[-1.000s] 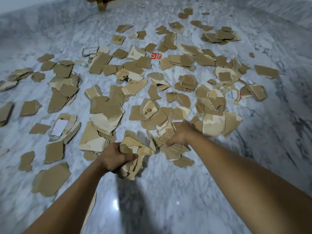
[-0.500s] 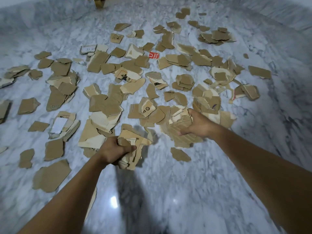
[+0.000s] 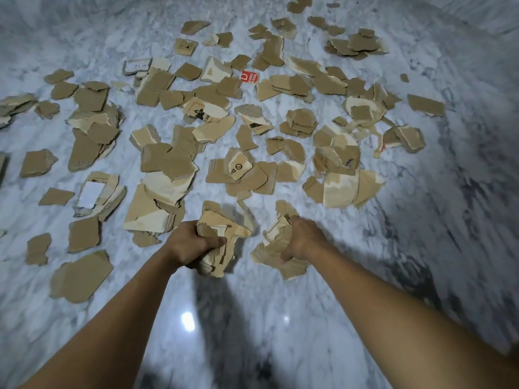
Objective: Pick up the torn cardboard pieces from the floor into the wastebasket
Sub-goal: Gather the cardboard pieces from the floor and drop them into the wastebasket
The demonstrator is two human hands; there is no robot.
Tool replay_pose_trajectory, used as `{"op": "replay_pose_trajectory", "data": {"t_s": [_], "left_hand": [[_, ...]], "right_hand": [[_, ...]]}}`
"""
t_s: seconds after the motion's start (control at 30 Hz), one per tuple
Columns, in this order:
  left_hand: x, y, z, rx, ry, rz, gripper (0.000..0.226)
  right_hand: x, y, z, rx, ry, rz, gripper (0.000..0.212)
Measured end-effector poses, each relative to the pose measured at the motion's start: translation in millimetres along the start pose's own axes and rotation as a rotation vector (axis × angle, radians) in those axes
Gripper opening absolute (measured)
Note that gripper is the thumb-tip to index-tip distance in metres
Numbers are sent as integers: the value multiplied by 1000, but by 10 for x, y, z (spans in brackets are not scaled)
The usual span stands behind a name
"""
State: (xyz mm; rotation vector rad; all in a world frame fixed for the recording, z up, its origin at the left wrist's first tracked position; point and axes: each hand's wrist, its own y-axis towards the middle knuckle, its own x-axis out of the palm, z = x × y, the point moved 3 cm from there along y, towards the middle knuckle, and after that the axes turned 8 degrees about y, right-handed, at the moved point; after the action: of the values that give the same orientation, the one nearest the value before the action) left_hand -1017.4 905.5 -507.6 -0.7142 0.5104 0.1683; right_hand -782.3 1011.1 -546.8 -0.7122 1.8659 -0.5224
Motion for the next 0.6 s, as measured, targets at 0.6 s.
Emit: {"op": "replay_pose_trajectory", "data": {"t_s": [0.6], "left_hand": [[31, 151, 89, 16, 45, 8, 21]], "right_hand": [[-763, 79, 169, -36, 369, 89, 116]]}}
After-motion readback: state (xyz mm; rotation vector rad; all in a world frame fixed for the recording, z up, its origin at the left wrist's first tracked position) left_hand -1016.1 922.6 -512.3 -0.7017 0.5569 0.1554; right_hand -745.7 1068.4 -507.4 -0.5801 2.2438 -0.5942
